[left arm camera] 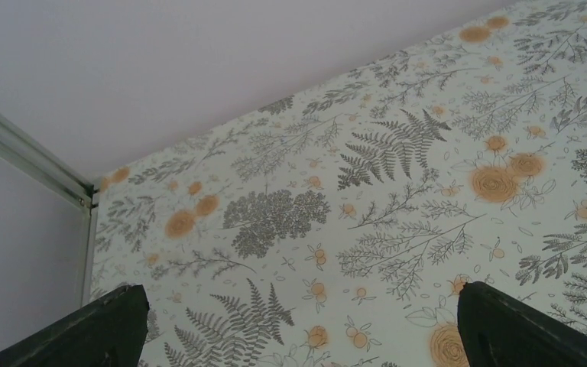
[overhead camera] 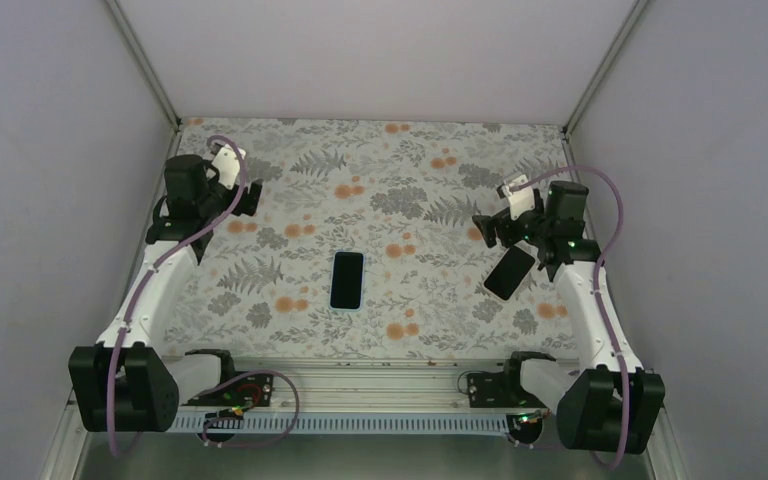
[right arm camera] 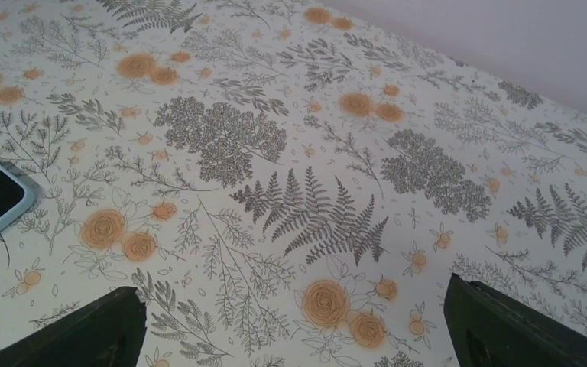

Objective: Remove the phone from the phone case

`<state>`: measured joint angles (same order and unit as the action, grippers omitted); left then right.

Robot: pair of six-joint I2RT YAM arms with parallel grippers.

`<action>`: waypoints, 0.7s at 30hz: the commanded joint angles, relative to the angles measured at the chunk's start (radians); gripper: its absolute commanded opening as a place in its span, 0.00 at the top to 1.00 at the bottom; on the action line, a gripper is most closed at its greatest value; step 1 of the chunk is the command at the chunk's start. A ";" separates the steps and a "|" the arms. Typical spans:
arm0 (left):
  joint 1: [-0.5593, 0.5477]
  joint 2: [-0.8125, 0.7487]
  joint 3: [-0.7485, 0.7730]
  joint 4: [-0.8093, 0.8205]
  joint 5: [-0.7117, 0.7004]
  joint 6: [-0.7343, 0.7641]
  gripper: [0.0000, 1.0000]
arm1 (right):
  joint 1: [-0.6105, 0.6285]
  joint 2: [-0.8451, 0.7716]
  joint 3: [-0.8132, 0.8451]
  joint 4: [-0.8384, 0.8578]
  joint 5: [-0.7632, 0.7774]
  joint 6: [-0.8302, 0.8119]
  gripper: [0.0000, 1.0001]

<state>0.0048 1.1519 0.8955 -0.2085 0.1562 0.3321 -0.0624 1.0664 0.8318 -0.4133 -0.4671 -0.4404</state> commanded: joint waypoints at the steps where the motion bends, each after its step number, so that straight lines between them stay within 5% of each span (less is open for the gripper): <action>1: 0.007 -0.026 0.022 -0.029 -0.009 0.005 0.00 | -0.013 -0.014 0.027 -0.017 0.013 0.006 0.00; 9: 0.008 -0.039 0.010 -0.017 -0.038 0.014 0.00 | -0.014 -0.012 0.025 -0.065 0.118 -0.030 0.05; 11: 0.007 -0.035 0.011 -0.022 -0.047 0.015 0.00 | -0.017 0.028 0.048 -0.124 0.248 -0.065 0.18; 13: 0.007 -0.030 0.013 -0.028 -0.055 0.021 0.00 | -0.029 0.083 0.062 -0.198 0.366 -0.101 0.87; 14: 0.008 -0.031 0.011 -0.030 -0.055 0.025 0.00 | -0.043 0.108 0.065 -0.238 0.402 -0.112 0.95; 21: 0.008 -0.058 -0.015 -0.042 -0.050 0.047 0.00 | -0.147 0.107 -0.008 -0.313 0.549 -0.212 0.96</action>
<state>0.0048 1.1275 0.8978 -0.2295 0.1085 0.3592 -0.1558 1.1858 0.8490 -0.6415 -0.0570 -0.5735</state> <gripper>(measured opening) 0.999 0.035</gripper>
